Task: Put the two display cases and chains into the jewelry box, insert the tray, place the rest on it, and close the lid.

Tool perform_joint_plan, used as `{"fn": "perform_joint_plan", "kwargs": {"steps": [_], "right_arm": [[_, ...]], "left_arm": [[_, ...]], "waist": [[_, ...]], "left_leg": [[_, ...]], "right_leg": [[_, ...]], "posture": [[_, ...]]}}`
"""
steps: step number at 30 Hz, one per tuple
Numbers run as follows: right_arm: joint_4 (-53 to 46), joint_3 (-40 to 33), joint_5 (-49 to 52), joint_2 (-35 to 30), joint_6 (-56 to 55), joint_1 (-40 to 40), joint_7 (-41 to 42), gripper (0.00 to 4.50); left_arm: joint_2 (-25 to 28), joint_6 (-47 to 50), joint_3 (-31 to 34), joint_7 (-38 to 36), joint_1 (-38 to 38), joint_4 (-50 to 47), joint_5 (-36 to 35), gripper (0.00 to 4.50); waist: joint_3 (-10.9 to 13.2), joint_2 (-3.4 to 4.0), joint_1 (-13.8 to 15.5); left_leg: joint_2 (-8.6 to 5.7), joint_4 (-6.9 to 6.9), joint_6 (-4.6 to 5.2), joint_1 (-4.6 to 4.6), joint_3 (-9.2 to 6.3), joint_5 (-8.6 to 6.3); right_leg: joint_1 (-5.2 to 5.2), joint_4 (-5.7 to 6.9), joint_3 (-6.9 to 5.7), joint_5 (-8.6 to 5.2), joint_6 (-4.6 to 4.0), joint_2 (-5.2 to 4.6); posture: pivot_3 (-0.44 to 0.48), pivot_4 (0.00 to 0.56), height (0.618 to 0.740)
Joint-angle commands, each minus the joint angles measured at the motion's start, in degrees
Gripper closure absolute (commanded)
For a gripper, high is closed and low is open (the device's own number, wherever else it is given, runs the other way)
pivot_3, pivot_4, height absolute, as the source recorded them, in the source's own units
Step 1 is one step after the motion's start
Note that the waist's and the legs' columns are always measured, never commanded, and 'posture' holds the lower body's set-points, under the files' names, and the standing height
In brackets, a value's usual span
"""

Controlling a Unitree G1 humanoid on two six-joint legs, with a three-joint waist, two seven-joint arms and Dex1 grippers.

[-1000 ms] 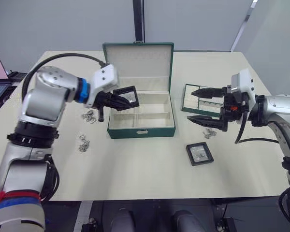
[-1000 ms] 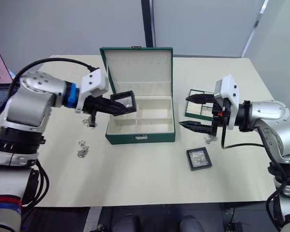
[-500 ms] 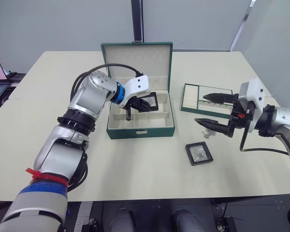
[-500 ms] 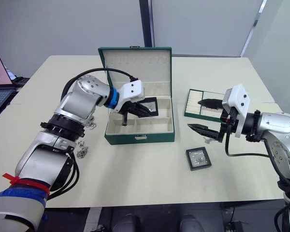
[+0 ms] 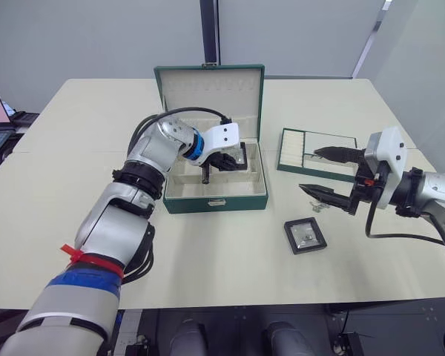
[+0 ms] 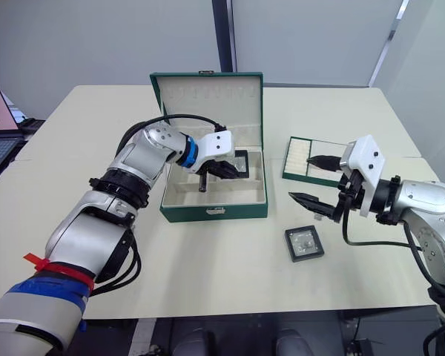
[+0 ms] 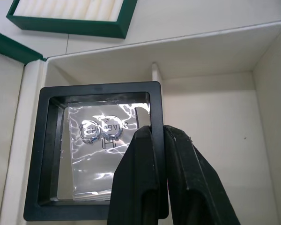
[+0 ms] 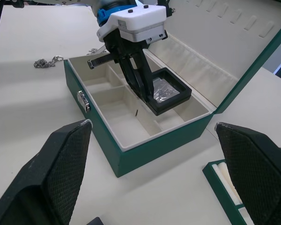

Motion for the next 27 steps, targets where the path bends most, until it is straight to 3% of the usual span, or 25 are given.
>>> {"fn": "perform_joint_plan", "kwargs": {"steps": [1,25,27], "right_arm": [[-2.5,-2.2,1.2,-0.7,0.1,0.1,-0.9,0.0],[-3.9,-2.8,2.9,-1.7,1.6,0.7,-2.1,0.0],[-3.9,-2.8,2.9,-1.7,1.6,0.7,-2.1,0.0]], "left_arm": [[-1.2,-3.2,0.4,1.7,-2.0,2.7,1.3,4.48],[-3.3,-6.6,1.8,4.2,-2.9,9.5,2.3,4.48],[-3.4,-6.7,2.1,3.9,-2.9,9.4,2.2,3.82]], "waist": [[0.0,0.0,0.0],[0.0,0.0,0.0],[0.0,0.0,0.0]], "left_leg": [[-0.01,0.0,0.0,0.0,0.0,0.0],[-0.01,-0.02,0.0,0.0,-0.01,0.0],[-0.01,-0.02,0.0,0.0,-0.01,0.0]], "right_leg": [[0.0,0.0,0.01,0.0,0.0,0.0],[0.01,0.01,0.0,0.0,0.0,0.0],[0.01,0.01,-0.01,0.0,0.0,0.0]], "posture": [[0.0,0.15,0.74],[0.0,0.15,0.74],[0.0,0.15,0.74]]}}
